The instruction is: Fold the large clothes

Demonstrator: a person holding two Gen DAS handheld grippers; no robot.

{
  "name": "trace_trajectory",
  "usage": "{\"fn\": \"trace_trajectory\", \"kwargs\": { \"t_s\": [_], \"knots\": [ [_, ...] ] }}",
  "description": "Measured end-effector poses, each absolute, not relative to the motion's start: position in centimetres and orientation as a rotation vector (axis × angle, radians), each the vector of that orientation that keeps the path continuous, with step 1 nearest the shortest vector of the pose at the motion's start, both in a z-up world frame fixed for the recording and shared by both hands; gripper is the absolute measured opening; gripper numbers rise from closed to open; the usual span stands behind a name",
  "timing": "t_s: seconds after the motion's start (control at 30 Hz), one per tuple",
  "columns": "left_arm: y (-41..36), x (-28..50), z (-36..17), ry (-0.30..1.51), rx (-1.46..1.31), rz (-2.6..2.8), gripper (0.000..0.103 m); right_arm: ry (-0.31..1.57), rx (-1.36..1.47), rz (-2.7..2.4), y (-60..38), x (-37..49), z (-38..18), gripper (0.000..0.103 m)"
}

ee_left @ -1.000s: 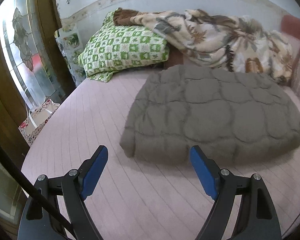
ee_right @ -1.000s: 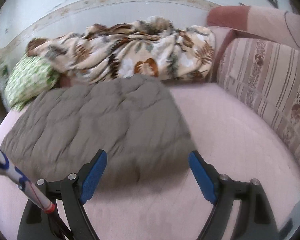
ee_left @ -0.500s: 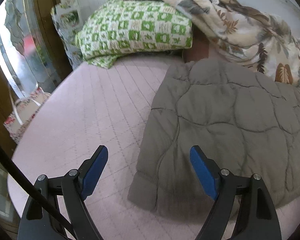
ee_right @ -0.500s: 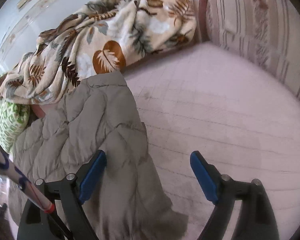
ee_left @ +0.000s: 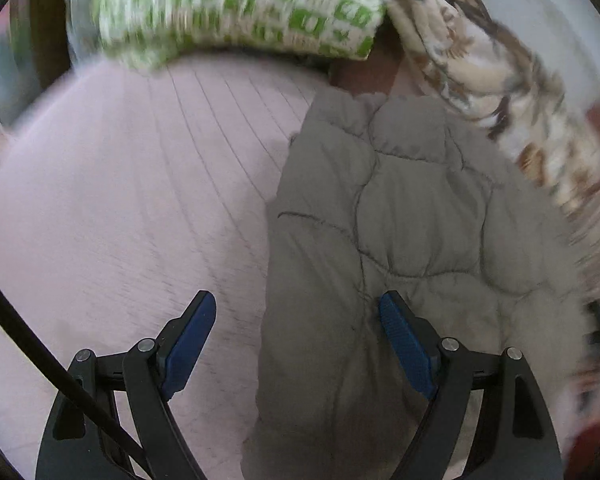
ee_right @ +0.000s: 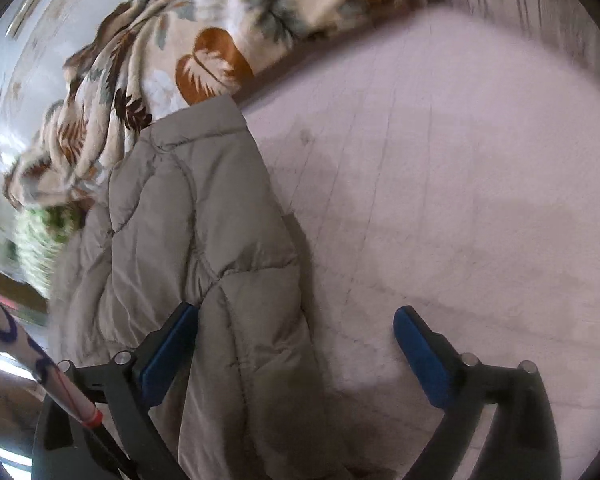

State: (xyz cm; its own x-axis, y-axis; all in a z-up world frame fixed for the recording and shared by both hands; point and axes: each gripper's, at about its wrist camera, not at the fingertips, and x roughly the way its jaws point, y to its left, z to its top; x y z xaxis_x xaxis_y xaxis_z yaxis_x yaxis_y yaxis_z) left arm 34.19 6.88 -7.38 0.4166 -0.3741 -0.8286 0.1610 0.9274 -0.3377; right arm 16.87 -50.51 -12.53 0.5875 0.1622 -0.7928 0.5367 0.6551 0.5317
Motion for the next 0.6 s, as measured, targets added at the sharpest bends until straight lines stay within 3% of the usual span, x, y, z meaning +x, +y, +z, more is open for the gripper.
{"fn": "trace_trajectory", "kwargs": {
  "t_s": [0.23,0.5,0.57,0.6],
  "knots": [
    [9.7,36.9,-12.7,1.260,-0.624,-0.577,0.086,0.938,0.936,-0.157,-50.9,17.0,-13.9,0.103],
    [5.7,36.7,-12.7,1.258,-0.594,-0.697,0.089,0.924,0.948,-0.069,-50.4,18.1,-14.3,0.103],
    [5.0,36.5,-11.9,1.249,-0.562,-0.665,0.088,0.939,0.962,0.027,-49.2,18.9,-14.7,0.098],
    [4.7,36.1,-11.1,1.234,-0.548,-0.647,0.079,0.940,0.960,0.059,-48.5,19.3,-14.7,0.091]
  ]
}}
